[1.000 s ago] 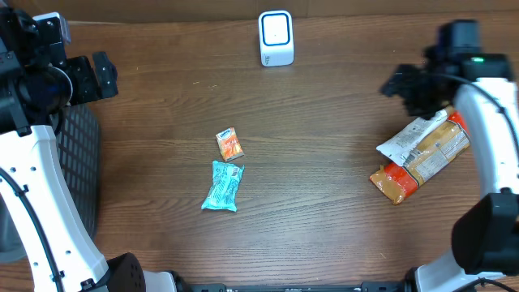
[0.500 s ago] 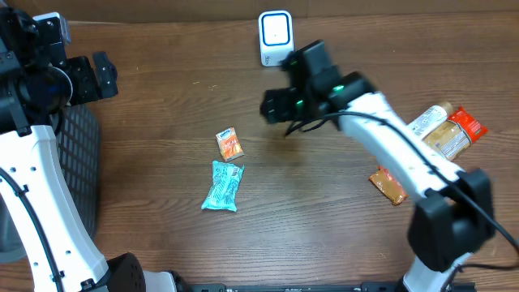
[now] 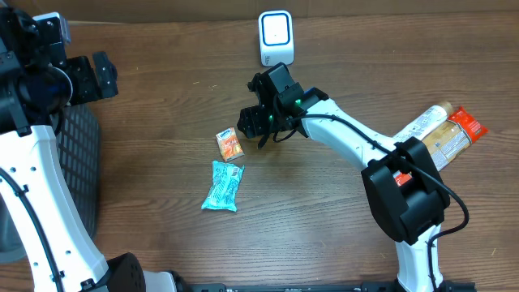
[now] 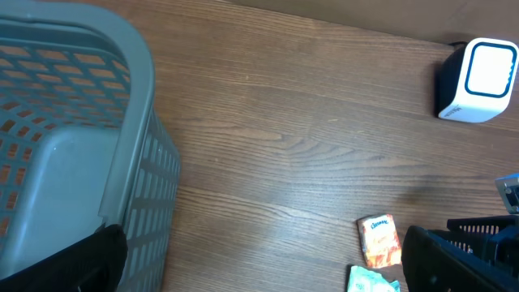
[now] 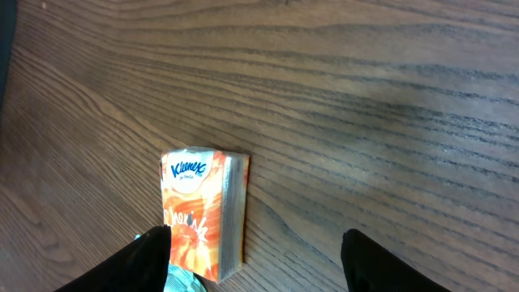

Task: Scan the item barcode
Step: 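Move the right gripper to the orange tissue pack and grasp it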

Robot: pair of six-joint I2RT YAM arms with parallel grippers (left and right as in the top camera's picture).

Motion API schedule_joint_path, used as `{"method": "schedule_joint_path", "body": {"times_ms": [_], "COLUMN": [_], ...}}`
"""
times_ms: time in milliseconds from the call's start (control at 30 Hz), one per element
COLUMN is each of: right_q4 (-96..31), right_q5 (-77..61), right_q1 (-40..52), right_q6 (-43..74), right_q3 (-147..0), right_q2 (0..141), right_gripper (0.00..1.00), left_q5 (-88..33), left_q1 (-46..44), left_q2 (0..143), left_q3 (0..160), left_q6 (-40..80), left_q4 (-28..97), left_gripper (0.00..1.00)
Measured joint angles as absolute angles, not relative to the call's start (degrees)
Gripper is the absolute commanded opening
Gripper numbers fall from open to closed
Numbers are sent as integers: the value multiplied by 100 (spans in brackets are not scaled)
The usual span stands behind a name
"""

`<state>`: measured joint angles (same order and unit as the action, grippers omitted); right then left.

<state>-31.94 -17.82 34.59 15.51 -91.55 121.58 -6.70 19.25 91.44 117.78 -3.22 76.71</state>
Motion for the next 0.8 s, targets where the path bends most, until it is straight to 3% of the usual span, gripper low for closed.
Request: {"method": "schedule_joint_path", "body": {"times_ms": [500,800], "right_q4": [-2803,-2523], "right_q5": [-2311,-2749], "right_q1": [3673,3673], "right_q6": [945,1070], "right_q3": [-9155,-9155], "right_q2": [12632,12943], "right_gripper": [69,58], "left_q5": [-670,-670], "left_q1": [1922,1922], "left_q2": [9144,9144], "left_q3": [11778,11778], "left_q6": [-320,-322], "left_q4": [7673,7671], "left_gripper": [100,100]}}
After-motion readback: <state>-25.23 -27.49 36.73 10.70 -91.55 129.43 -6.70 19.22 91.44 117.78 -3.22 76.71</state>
